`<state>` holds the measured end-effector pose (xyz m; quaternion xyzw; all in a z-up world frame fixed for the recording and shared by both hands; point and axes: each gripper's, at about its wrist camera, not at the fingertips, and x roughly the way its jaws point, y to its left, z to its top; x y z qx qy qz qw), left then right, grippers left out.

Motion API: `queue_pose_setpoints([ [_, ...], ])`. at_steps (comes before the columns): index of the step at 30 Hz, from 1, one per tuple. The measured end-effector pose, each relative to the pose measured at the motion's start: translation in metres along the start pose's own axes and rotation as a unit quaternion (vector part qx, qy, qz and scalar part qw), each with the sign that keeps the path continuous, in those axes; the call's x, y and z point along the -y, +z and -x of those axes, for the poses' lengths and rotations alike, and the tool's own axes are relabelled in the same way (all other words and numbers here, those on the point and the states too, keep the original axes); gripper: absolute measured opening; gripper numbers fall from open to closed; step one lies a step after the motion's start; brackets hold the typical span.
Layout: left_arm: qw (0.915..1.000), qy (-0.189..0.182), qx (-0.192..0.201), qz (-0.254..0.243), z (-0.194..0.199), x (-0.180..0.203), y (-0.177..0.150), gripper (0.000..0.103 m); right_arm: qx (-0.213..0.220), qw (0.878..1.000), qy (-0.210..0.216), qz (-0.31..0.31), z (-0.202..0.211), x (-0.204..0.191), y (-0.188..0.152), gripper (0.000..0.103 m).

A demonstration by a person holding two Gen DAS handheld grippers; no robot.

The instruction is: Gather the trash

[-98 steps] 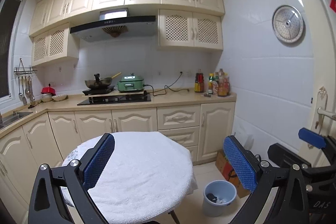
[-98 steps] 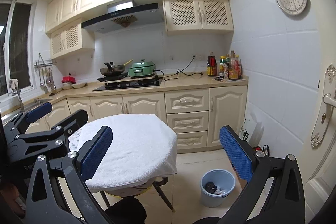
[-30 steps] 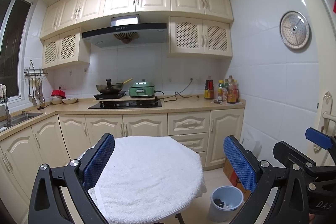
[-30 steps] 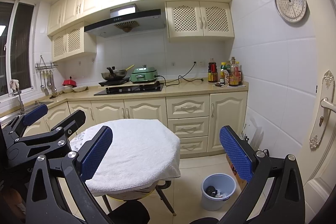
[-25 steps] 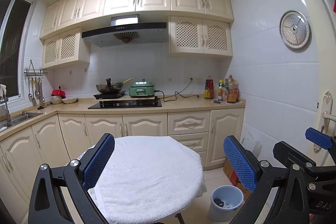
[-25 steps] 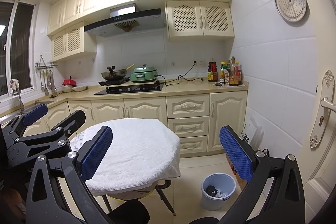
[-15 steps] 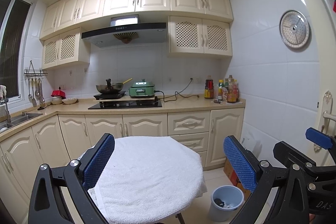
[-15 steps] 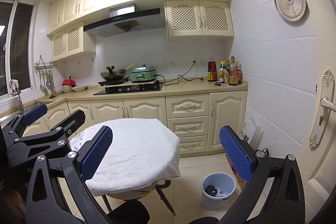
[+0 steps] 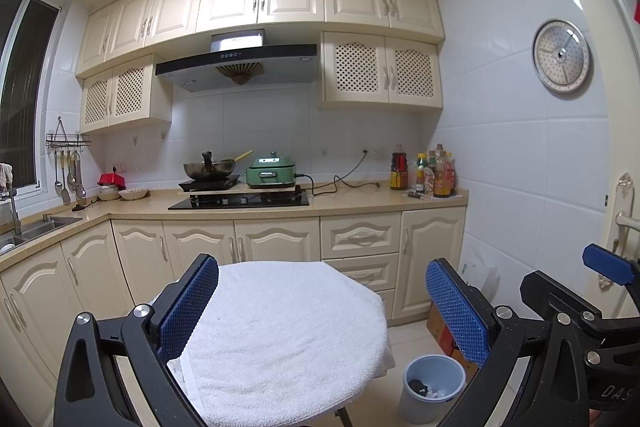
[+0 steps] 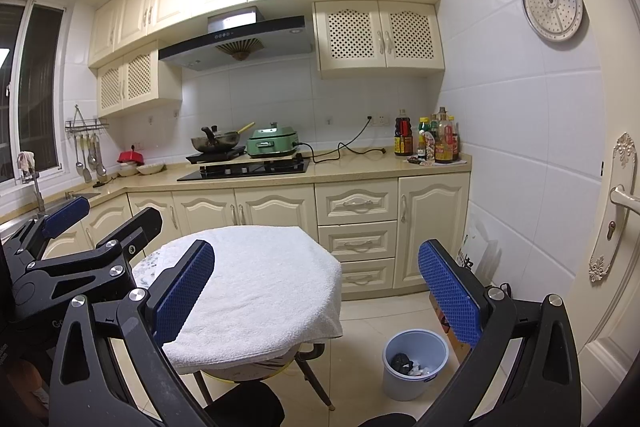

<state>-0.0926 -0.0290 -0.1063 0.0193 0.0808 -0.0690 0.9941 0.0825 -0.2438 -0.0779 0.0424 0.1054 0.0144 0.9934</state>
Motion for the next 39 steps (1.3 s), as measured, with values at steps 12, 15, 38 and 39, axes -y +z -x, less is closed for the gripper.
queue_pose_setpoints([
  [12, 1.0, 0.0, 0.0, 0.0, 0.0003, -0.0033, -0.0013, 0.102, -0.001, 1.0, 0.0, -0.001, -0.0009, -0.0004, -0.0002, 0.103],
  [15, 1.0, 0.001, -0.001, -0.001, -0.0009, -0.004, -0.0005, 0.102, -0.003, 1.0, -0.001, -0.002, -0.0016, -0.0017, -0.0003, 0.103],
  [38, 1.0, 0.003, -0.004, -0.001, -0.0034, -0.0057, -0.0033, 0.102, -0.009, 1.0, 0.0, -0.006, -0.006, -0.008, -0.0036, 0.103],
  [39, 1.0, 0.003, -0.005, 0.0, -0.0039, -0.0054, -0.0038, 0.102, -0.01, 1.0, 0.0, -0.006, -0.0062, -0.0082, -0.0037, 0.103],
])
